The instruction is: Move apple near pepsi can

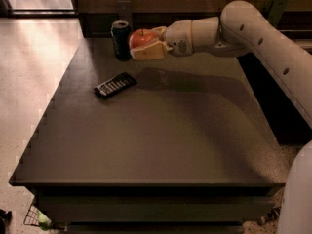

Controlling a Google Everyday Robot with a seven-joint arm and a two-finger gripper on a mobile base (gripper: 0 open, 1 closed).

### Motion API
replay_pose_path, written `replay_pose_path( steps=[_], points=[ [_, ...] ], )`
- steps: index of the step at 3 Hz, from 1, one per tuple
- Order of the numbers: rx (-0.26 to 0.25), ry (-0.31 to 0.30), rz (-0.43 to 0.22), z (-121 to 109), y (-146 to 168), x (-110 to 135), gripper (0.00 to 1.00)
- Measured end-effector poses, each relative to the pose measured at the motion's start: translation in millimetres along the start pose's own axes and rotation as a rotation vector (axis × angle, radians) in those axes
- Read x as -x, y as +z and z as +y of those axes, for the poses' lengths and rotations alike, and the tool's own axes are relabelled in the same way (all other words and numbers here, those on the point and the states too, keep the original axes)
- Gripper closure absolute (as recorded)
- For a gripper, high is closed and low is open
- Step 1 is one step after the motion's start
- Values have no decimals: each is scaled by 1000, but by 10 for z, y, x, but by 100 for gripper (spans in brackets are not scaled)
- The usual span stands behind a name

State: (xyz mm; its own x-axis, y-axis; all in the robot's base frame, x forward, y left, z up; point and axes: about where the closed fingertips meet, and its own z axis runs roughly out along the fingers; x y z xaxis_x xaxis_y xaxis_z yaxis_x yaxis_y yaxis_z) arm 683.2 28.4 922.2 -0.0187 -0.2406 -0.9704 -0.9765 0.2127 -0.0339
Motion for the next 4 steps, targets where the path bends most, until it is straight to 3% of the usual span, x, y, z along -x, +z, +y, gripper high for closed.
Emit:
replay_pose_path(
  steps=[1, 2, 3, 4],
  points=[
    [-169, 38, -14, -552, -10, -136, 100],
    [-247, 55, -19, -789, 19, -259, 100],
    [-303, 80, 22, -944, 111, -432, 100],
    [-346, 125, 115, -1024, 204, -745, 100]
  ],
)
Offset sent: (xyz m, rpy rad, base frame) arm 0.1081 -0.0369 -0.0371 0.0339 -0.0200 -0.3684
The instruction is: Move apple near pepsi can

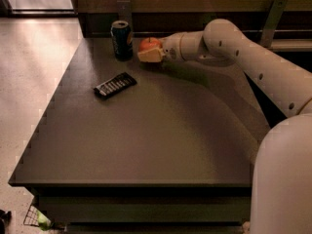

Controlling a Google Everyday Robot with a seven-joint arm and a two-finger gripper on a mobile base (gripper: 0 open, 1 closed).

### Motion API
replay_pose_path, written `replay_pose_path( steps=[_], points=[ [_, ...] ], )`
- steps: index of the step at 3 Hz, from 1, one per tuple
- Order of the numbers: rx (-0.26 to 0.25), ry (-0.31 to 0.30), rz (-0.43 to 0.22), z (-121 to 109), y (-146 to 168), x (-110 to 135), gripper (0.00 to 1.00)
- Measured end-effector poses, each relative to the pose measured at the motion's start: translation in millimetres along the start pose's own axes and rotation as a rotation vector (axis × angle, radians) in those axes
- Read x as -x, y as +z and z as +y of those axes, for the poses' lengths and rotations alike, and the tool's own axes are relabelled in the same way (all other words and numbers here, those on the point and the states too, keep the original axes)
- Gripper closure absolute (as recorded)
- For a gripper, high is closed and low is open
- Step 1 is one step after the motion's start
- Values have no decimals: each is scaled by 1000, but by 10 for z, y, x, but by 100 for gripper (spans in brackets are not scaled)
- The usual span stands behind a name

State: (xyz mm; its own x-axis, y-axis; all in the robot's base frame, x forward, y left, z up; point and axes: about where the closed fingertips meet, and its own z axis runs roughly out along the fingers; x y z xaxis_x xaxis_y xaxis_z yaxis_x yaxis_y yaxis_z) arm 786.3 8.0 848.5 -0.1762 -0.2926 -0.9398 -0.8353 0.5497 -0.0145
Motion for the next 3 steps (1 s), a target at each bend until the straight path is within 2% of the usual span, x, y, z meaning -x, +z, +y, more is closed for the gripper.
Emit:
replay_pose_path(
  steps=[1, 2, 3],
  points=[
    [-16, 28, 51, 16, 97, -286, 98],
    [-16, 28, 51, 15, 75, -224, 75],
    [-14, 28, 51, 22, 84, -221, 46]
  ],
)
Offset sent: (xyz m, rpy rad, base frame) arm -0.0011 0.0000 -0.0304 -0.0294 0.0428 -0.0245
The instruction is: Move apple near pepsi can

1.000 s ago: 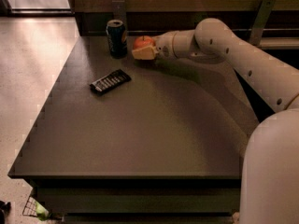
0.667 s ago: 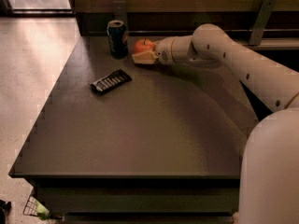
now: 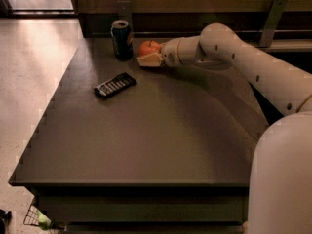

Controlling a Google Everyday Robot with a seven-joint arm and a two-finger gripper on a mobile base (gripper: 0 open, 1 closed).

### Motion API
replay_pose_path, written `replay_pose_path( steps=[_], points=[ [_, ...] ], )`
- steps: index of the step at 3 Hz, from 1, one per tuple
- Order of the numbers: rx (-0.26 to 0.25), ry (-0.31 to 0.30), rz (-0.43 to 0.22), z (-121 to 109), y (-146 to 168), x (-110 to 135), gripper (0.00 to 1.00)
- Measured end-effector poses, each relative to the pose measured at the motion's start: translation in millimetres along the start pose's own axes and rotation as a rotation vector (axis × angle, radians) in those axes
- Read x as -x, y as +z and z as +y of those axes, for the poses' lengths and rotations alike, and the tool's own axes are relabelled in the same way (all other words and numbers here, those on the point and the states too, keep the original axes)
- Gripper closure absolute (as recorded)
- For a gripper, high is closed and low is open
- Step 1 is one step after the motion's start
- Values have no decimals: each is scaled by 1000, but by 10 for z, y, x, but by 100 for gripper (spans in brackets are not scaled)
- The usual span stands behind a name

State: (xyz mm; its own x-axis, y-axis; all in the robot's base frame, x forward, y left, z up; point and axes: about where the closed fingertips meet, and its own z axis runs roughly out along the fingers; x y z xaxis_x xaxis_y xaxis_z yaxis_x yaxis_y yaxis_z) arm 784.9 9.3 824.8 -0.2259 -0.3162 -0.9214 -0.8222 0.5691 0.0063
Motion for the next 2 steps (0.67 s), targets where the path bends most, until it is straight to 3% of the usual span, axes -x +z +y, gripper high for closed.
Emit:
replay_pose_path(
  steps=[2],
  points=[
    [5, 0, 1, 19, 26, -2, 0]
  ],
)
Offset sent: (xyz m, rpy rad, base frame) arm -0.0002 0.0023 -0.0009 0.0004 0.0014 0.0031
